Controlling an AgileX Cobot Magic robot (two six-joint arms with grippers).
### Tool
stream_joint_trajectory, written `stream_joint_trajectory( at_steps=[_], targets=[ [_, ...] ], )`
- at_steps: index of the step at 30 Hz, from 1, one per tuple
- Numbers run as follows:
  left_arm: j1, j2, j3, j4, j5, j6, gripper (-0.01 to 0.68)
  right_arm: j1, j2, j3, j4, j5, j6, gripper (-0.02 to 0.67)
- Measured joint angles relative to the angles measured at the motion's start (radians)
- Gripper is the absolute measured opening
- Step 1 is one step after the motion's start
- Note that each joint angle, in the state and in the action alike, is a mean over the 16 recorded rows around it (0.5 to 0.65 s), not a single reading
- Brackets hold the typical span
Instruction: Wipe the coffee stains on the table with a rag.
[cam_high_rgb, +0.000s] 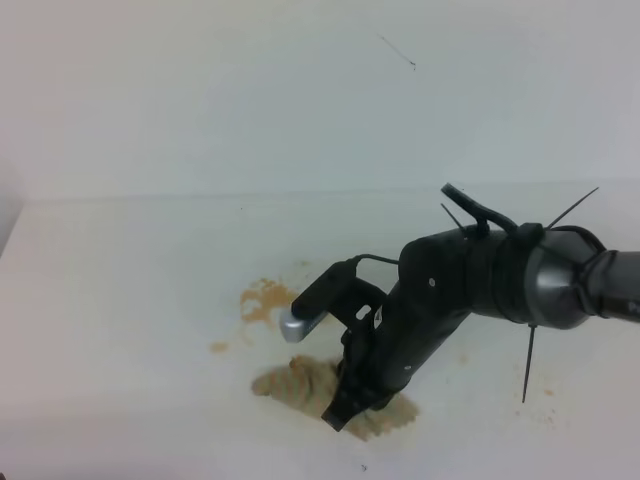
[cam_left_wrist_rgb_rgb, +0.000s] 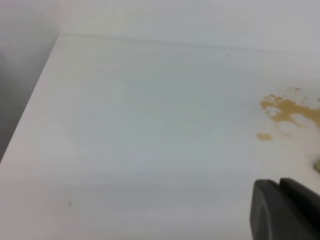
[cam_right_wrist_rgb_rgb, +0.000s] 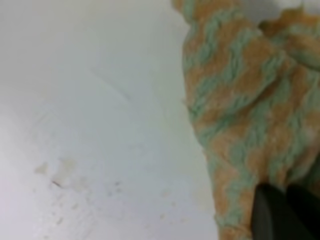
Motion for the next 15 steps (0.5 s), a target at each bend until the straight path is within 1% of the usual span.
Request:
stream_joint_trajectory(
  at_steps=[7, 15],
  targets=[
    [0.000, 0.000, 0.000, 0.000, 0.000, 0.000, 0.001, -0.023, 0.060, -0.015, -0.005, -0.007, -0.008, 0.001],
    [0.000, 0.000, 0.000, 0.000, 0.000, 0.000, 0.001, -0.109, 0.115, -0.074, -0.035, -0.016, 0.026, 0.001]
  ],
)
